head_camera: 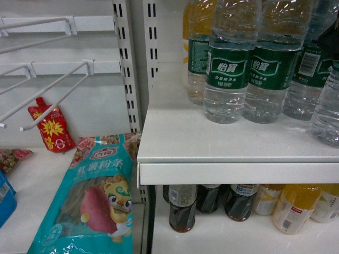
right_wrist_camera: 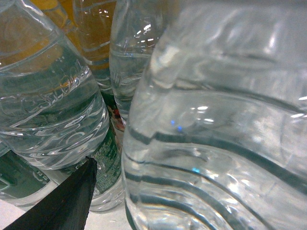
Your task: Move water from second to third shelf
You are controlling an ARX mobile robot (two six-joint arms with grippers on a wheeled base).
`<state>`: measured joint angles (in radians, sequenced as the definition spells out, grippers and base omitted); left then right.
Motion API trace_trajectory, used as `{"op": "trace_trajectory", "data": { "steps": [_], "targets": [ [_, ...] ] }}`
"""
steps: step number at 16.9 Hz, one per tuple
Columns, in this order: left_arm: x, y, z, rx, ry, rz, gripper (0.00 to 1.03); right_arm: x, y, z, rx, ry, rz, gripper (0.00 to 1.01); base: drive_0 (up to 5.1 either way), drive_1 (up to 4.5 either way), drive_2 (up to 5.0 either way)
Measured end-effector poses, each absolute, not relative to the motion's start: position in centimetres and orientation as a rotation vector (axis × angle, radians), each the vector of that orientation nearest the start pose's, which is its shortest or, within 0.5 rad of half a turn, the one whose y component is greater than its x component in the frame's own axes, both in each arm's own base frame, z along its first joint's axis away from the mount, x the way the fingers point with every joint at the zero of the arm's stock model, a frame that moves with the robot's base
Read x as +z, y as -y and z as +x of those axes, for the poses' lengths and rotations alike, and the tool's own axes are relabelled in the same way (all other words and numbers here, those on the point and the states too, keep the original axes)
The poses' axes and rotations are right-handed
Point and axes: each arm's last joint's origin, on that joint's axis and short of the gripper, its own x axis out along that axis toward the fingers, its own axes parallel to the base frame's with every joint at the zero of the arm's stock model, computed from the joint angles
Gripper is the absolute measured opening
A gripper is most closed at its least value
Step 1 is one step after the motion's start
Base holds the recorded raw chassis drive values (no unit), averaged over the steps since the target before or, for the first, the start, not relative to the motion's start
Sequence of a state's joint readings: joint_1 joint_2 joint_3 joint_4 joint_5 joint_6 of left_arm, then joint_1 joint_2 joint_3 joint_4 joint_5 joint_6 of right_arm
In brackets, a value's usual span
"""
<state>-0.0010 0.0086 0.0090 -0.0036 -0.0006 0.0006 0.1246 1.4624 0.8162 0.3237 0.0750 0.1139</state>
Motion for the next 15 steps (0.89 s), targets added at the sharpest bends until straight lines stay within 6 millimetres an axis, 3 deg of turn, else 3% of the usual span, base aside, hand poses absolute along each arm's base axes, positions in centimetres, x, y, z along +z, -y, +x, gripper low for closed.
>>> {"op": "trace_trajectory", "data": {
  "steps": [10,15],
  "targets": [
    [16.6,0.0,9.8,0.0,-0.003,0.001,0.98,24.8,-2.7,29.1,0.04,-0.281,0.069,0.98,0.0,0.0,0.0],
    [16.6,0.0,9.8,0.0,-0.003,0.001,0.98,25.4,-2.3,25.4,0.073,-0.255,0.044,0.98,0.0,0.0,0.0]
  ]
}}
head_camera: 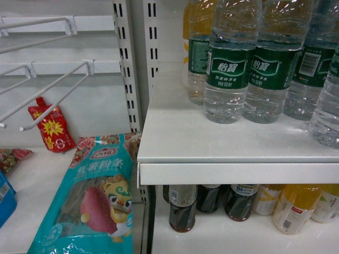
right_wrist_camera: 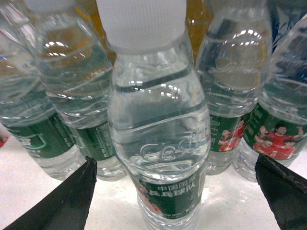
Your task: Move water from second to third shelf
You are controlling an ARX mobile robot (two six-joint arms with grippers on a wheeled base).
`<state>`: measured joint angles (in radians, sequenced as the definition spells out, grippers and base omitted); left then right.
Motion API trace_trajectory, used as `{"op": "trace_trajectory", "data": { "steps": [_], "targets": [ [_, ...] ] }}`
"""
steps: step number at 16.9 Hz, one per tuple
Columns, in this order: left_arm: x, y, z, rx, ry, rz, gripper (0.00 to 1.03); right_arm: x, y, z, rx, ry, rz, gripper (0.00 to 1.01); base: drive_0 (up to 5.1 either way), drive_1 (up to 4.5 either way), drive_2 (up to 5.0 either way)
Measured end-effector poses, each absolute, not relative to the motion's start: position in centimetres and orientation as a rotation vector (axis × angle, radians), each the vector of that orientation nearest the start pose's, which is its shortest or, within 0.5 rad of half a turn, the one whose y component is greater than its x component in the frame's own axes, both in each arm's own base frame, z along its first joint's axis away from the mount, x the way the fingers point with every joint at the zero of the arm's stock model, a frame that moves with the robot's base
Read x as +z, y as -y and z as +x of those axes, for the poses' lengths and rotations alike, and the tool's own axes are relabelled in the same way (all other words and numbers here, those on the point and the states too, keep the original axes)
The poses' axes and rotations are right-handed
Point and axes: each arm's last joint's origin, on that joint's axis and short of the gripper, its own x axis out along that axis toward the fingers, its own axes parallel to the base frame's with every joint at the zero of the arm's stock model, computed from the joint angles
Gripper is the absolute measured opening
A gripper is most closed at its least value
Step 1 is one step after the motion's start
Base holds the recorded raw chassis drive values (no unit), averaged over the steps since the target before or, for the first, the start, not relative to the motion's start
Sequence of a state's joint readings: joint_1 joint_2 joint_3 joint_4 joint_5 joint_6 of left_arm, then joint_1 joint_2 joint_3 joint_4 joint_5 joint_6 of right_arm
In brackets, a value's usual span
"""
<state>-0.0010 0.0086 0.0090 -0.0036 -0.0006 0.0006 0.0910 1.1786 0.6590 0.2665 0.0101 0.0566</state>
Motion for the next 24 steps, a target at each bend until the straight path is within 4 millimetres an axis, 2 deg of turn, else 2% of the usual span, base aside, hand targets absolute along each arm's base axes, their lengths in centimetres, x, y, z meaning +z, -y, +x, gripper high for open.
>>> {"op": "trace_trajectory", "data": {
  "steps": [3,7,8,9,12,14,16,17,18,24],
  "targets": [
    [16.6,0.0,9.8,0.0,-0.003,0.001,0.98,26.5,-2.0,22.7,0.074,-0.197,0.042,0.98,0.0,0.0,0.0],
    [16.6,0.0,9.8,0.0,-0.003,0.001,0.98,26.0,-1.4,19.8,0.057,-0.215,0.048,0.98,0.0,0.0,0.0],
    [16.6,0.0,9.8,0.0,-0.003,0.001,0.98,26.1,-1.3,19.2,0.03,-0.11,0.041,0.93,0.0,0.0,0.0],
    [16.6,0.0,9.8,0.0,-0.003,0.001,0.98,25.6,-0.7,17.7,0.022,-0.001,0.027,0.8,0.0,0.0,0.0],
    [16.6,0.0,9.8,-0.001,-0.003,0.001,0.98,22.4,0.1,14.6,-0.01,-0.036,0.013,0.51,0.0,0.0,0.0],
    [16.6,0.0,9.8,0.0,-0.003,0.001,0.98,21.3,0.0,13.4,-0.004,-0.027,0.007,0.34,0.0,0.0,0.0],
    [16.6,0.0,9.8,0.0,-0.003,0.001,0.98,20.3,0.0,12.5,-0.003,0.028,0.007,0.12,0.0,0.0,0.0],
    [16.6,0.0,9.8,-0.001,-0.003,0.001,0.98,19.2,0.0,12.4,-0.003,-0.009,0.005,0.02,0.0,0.0,0.0],
    [16.6,0.0,9.8,-0.001,-0.003,0.001,0.98,18.5,0.0,12.2,-0.003,-0.022,0.003,0.02,0.0,0.0,0.0],
    [16.6,0.0,9.8,0.0,-0.003,0.001,0.98,17.7,0.0,11.2,-0.003,0.002,0.003,0.02,0.0,0.0,0.0]
  ]
}}
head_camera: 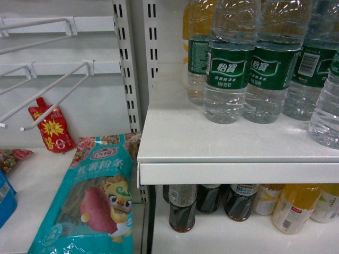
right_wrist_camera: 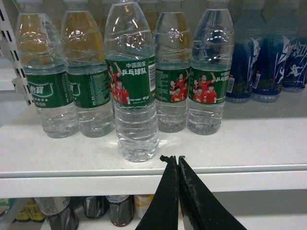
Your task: Move water from second to third shelf
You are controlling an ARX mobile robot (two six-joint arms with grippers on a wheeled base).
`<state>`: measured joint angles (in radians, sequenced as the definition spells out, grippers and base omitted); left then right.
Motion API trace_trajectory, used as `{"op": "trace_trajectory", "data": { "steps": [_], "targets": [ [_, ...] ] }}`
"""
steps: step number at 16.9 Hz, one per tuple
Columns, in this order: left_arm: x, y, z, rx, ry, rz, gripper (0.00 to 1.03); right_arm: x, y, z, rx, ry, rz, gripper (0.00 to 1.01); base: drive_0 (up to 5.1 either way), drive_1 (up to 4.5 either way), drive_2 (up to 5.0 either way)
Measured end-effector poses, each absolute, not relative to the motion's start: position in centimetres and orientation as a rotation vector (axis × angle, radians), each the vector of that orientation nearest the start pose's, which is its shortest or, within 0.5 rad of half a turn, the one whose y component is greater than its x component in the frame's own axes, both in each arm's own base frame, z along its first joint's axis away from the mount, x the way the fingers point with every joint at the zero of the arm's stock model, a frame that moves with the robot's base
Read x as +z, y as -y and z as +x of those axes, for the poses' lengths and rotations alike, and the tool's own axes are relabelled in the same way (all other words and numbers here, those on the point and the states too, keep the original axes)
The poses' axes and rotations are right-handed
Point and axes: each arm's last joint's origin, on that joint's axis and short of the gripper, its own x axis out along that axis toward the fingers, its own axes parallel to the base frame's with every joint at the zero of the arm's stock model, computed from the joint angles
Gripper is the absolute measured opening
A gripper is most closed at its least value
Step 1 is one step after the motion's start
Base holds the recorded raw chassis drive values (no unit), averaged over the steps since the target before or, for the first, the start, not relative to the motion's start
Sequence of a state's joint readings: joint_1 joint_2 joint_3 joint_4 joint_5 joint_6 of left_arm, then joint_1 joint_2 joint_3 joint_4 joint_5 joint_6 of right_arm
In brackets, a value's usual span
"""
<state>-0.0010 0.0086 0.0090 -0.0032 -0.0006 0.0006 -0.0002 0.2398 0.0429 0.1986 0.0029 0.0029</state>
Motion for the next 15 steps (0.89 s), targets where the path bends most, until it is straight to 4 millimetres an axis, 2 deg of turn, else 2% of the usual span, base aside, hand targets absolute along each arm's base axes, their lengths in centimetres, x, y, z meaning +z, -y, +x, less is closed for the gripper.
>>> {"op": "trace_trajectory", "data": {
  "steps": [4,5,6,11,13,14,15],
  "targets": [
    [16.6,0.0,9.8,0.0,-0.003,0.001,0.98,17.0,0.0,10.8,-0.003,0.013,0.002,0.02,0.0,0.0,0.0],
    [16.6,0.0,9.8,-0.001,-0.003,0.001,0.98,16.5,0.0,10.3,-0.003,-0.028,0.002,0.02,0.0,0.0,0.0],
    [16.6,0.0,9.8,0.0,-0.003,0.001,0.98,16.8,0.0,9.7,0.0,0.01,0.002,0.02,0.0,0.0,0.0],
    [16.6,0.0,9.8,-0.001,-0.003,0.001,0.98,16.7,0.0,9.7,0.0,0.005,0.002,0.03,0.0,0.0,0.0],
    [16.6,0.0,9.8,0.0,-0.003,0.001,0.98,16.7,0.0,9.7,0.0,0.005,0.002,0.3,0.0,0.0,0.0],
    [16.6,0.0,9.8,0.0,-0.003,0.001,0.98,16.7,0.0,9.7,0.0,0.005,0.002,0.32,0.0,0.0,0.0],
    [16.6,0.0,9.8,-0.001,-0.003,0.001,0.98,16.7,0.0,9.7,0.0,0.005,0.002,0.39,0.0,0.0,0.0]
  ]
}}
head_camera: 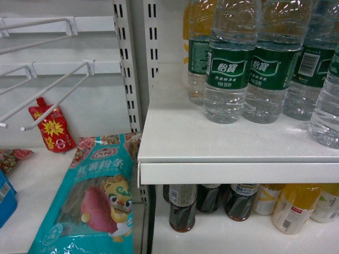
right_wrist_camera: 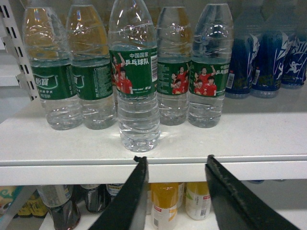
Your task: Move water from second to third shelf
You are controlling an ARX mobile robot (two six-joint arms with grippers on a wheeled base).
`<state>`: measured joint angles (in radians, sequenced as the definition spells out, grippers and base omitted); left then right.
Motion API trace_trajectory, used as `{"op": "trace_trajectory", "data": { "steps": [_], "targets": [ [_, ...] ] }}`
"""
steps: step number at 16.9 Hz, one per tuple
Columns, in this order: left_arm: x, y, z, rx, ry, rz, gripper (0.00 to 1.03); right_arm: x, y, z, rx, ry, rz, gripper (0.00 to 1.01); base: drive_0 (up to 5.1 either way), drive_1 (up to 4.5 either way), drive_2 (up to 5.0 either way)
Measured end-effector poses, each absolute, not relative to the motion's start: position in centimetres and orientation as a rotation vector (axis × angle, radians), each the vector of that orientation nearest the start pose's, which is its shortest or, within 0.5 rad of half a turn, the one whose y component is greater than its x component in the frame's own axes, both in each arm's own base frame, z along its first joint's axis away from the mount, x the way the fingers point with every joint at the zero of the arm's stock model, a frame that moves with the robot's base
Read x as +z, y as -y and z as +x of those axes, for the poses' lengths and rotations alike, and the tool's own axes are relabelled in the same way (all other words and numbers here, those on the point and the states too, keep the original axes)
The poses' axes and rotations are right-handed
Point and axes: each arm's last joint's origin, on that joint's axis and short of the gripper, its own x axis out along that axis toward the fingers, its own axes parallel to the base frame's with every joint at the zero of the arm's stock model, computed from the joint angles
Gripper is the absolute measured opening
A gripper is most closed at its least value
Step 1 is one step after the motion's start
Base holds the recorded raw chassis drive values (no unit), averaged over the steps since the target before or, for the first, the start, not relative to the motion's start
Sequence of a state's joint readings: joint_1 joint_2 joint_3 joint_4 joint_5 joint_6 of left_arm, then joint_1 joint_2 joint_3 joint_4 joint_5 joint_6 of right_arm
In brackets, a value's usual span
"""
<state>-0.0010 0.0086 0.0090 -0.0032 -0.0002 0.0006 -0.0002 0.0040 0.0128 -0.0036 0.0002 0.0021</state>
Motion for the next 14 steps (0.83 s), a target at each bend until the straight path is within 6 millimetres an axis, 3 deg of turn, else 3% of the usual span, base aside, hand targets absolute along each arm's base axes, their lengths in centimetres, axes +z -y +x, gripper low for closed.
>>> {"op": "trace_trajectory", "data": {
  "steps": [5,6,14],
  "targets": [
    [16.56,0.01,9.77,-0.001,-0.003,0.001,0.98,16.72,0.0,9.72,0.0,0.005,0.002,0.83,0.0,0.0,0.0],
    [16.56,0.01,9.77,-0.001,-0.003,0.001,0.98,16.72,0.0,9.72,0.0,0.005,0.002,0.98,0.0,0.0,0.0],
    [16.56,0.01,9.77,-0.001,-0.003,0.001,0.98,16.72,0.0,9.72,0.0,0.005,0.002,0.98,0.0,0.0,0.0]
  ]
}}
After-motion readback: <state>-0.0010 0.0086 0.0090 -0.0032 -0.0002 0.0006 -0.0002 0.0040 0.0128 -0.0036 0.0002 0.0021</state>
